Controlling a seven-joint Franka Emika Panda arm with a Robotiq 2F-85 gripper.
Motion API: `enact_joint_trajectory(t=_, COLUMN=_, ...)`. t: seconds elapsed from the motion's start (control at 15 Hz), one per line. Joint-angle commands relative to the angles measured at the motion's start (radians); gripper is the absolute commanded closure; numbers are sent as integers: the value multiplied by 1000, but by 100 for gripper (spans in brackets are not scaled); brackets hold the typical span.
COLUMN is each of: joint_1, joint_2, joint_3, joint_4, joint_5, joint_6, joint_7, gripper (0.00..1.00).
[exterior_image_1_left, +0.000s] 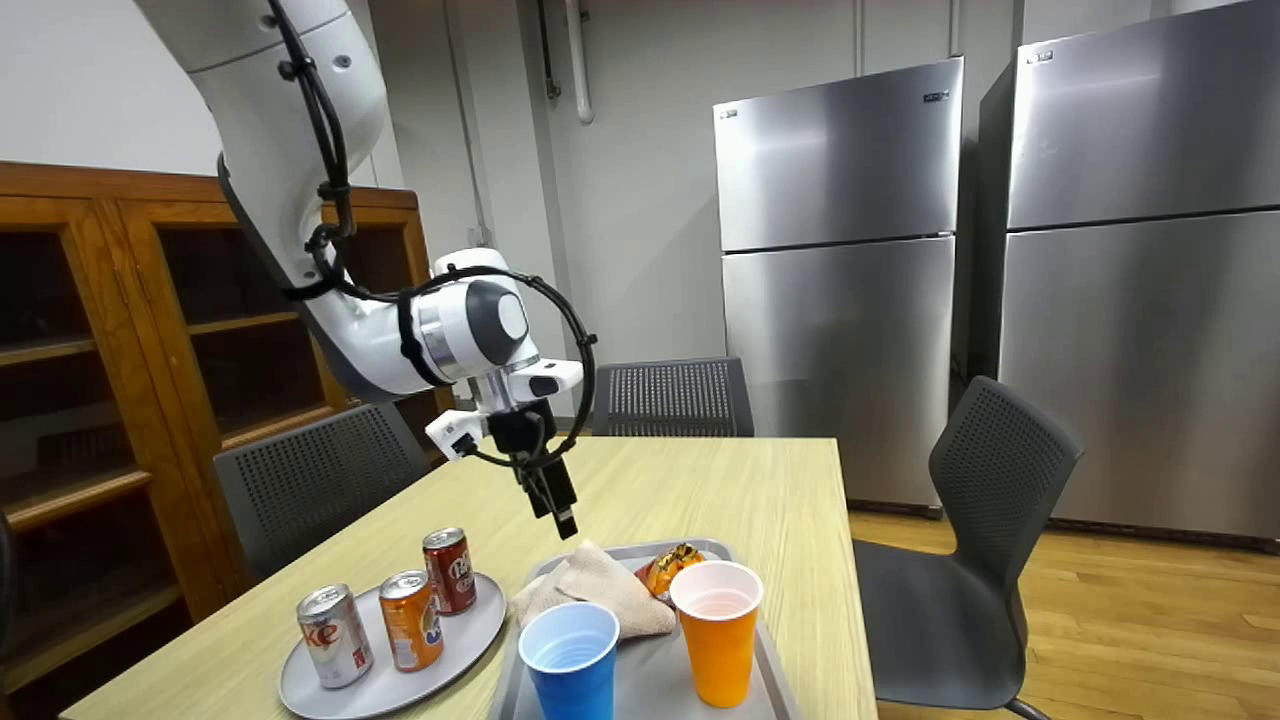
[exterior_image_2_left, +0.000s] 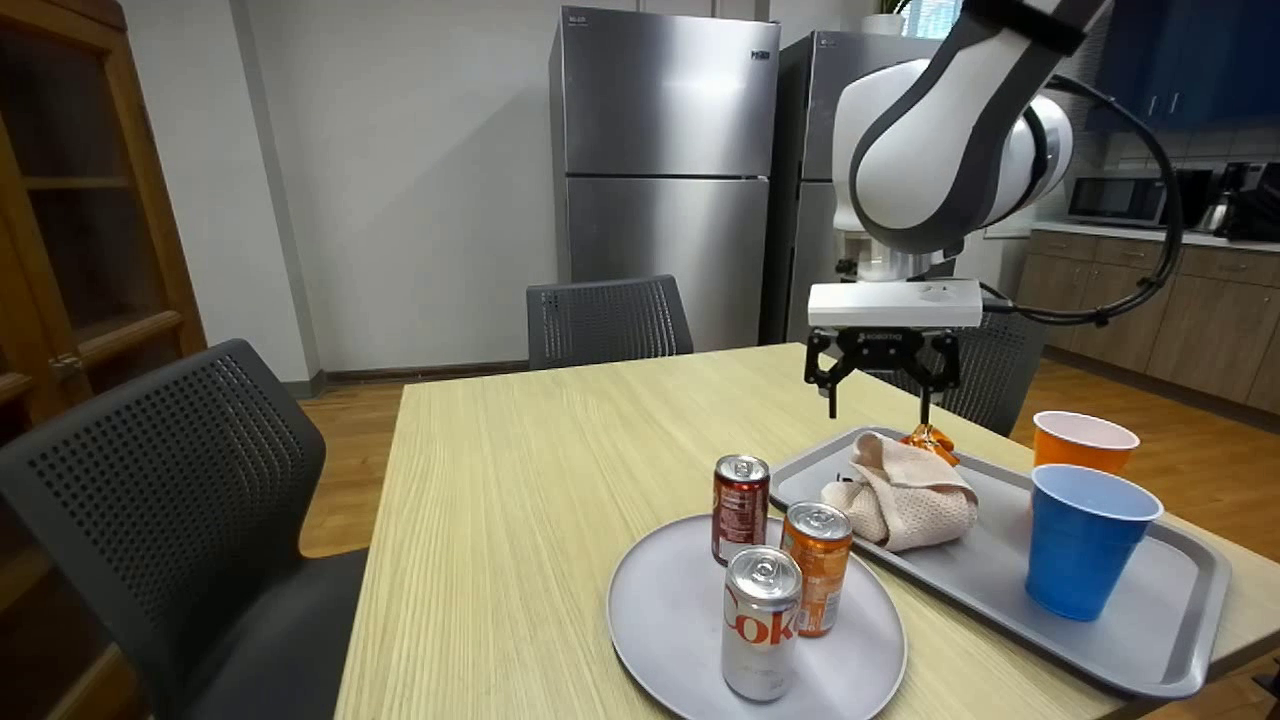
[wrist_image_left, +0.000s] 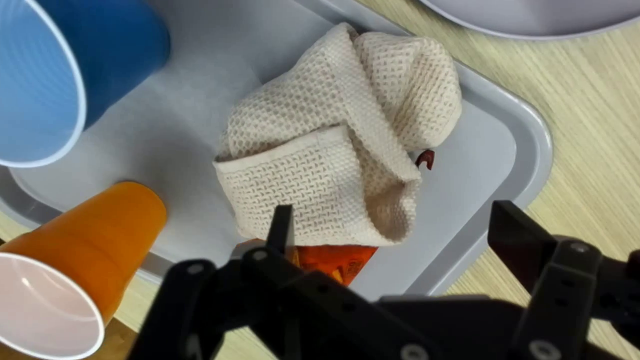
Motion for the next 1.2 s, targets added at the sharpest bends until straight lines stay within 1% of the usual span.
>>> enact_joint_trajectory(t=0.0, joint_1=47, joint_2=68, joint_3=-43, joint_4=53, joint_5=-18, joint_6=-8, joint_7=53, gripper=0)
enact_joint_trajectory(t=0.27, joint_1=75, joint_2=123, joint_3=-75, joint_4=77, joint_5=-8, joint_6=-9, joint_7=59, gripper=0)
enact_joint_trajectory(t=0.6, joint_1=102, joint_2=187, joint_3=-98, joint_4=110, joint_5=4, joint_6=-13, joint_7=67, gripper=0)
enact_joint_trajectory(t=1.13, joint_1=128, joint_2=279, joint_3=-141, joint_4=156, joint_5=14, joint_6=-22, joint_7=72, gripper=0)
